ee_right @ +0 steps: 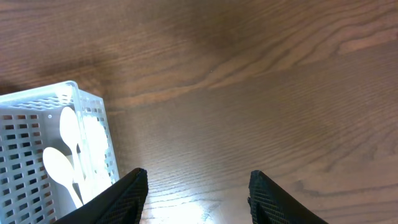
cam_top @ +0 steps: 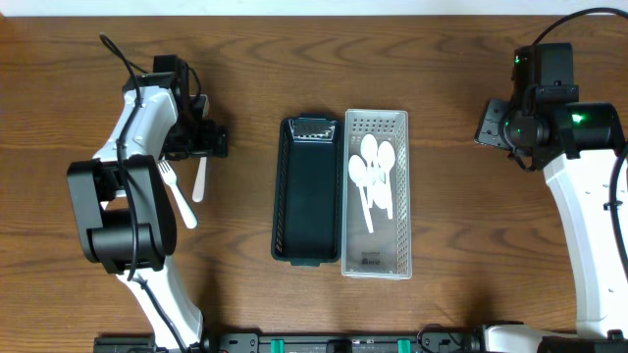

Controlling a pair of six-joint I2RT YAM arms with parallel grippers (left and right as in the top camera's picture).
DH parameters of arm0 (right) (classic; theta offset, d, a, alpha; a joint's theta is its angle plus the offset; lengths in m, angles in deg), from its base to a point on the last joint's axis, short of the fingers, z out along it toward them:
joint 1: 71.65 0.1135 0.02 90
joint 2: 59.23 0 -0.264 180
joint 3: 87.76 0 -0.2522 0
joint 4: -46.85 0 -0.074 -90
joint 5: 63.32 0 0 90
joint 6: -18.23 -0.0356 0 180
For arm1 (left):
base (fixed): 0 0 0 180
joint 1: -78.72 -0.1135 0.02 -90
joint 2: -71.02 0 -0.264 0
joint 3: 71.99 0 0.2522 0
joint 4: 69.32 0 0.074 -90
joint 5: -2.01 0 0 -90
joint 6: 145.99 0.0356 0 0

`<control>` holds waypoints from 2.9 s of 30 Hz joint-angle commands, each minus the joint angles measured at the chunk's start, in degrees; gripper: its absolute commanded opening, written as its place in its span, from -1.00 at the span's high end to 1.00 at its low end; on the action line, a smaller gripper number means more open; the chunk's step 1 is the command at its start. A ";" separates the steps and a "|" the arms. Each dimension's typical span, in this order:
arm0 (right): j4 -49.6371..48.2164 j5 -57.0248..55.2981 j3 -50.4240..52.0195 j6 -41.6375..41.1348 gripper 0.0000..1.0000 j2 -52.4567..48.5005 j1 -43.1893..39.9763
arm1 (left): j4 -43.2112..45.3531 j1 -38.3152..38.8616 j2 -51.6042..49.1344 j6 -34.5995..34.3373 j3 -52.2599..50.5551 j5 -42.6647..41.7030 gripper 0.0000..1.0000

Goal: Pack container
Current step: 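Move the left gripper to the upper white fork and grasp it, then carry the fork over the black basket and release it inside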

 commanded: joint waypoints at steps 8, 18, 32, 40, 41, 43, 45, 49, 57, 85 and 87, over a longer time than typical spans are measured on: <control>-0.07 -0.39 0.33 0.59 -0.11 -0.02 -0.44 | 1.11 -1.49 -4.09 0.79 0.09 0.68 -0.96; 0.00 -0.39 0.33 0.59 -0.12 -0.02 -0.42 | 0.07 -1.49 -5.27 0.76 0.02 0.66 -0.94; 0.02 -0.37 0.33 0.59 -0.12 -0.02 -0.42 | -2.16 -1.44 -5.22 0.74 0.04 0.66 0.32; 0.20 -0.37 0.33 0.59 -0.13 -0.02 -0.42 | -2.19 -1.44 -5.22 0.74 0.04 0.66 0.46; 0.17 -0.39 0.33 0.59 -0.13 -0.02 -0.42 | -2.19 -1.44 -5.22 0.74 0.09 0.66 0.50; 0.17 -0.39 0.33 0.59 -0.12 -0.02 -0.42 | -2.16 -1.44 -5.22 0.74 0.24 0.66 0.59; 0.20 -0.39 0.33 0.59 -0.13 -0.02 -0.42 | -2.16 -1.44 -5.22 0.74 0.50 0.68 0.62; 0.22 -0.37 0.33 0.59 -0.12 -0.02 -0.42 | -1.95 -1.44 -4.61 0.74 0.74 0.68 0.63; 0.20 -0.39 0.33 0.59 -0.12 -0.02 -0.42 | -1.14 -1.42 -0.94 0.72 1.44 0.68 0.76; -1.07 -0.37 0.33 0.59 -0.12 -0.02 -0.42 | -2.47 36.24 18.47 -17.57 -1.29 0.66 0.88; -0.83 -0.39 0.33 0.59 -0.13 -0.02 -0.42 | -2.82 36.48 15.54 -17.59 -1.40 0.66 0.88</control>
